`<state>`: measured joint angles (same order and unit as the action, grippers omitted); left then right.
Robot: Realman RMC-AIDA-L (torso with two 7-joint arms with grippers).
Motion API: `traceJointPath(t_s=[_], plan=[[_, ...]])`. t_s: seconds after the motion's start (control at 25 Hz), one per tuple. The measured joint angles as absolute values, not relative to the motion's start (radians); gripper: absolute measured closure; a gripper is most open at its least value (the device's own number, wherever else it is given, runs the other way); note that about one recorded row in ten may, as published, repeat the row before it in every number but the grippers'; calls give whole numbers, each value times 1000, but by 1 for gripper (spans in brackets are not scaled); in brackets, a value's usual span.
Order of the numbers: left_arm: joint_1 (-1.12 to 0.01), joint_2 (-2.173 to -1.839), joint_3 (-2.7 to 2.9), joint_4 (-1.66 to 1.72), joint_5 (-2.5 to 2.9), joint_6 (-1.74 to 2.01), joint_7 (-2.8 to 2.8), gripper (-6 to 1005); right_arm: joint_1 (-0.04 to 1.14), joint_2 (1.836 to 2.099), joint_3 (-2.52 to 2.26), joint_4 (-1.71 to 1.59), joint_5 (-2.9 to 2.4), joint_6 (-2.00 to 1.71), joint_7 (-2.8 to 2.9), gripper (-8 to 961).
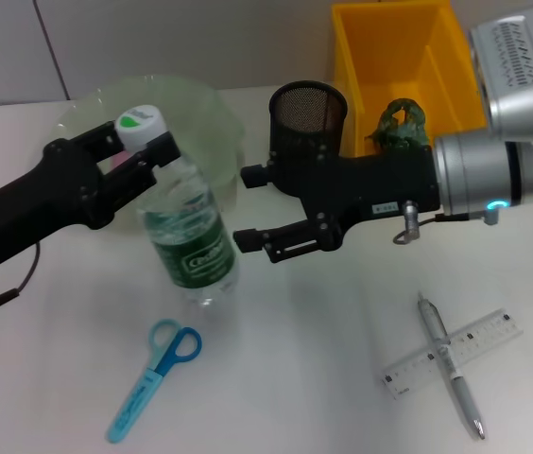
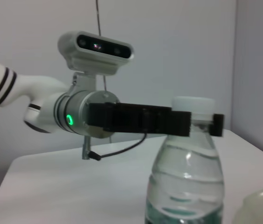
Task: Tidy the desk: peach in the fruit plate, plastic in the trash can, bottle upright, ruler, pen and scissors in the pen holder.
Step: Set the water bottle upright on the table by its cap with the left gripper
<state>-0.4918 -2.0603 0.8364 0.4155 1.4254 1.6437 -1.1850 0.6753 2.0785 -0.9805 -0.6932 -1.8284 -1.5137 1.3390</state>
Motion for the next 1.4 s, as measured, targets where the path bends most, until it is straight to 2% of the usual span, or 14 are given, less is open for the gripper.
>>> traceJointPath(t_s=[0.48, 1.4], plan=[[-401, -2059, 822, 464, 1423, 1581, -1015, 576, 638, 2077, -988, -691, -1930, -1467, 1380, 136], [-372, -2062, 758, 462, 1418, 1402, -930, 575, 620, 2078, -999, -688, -1934, -1442, 1399, 137]])
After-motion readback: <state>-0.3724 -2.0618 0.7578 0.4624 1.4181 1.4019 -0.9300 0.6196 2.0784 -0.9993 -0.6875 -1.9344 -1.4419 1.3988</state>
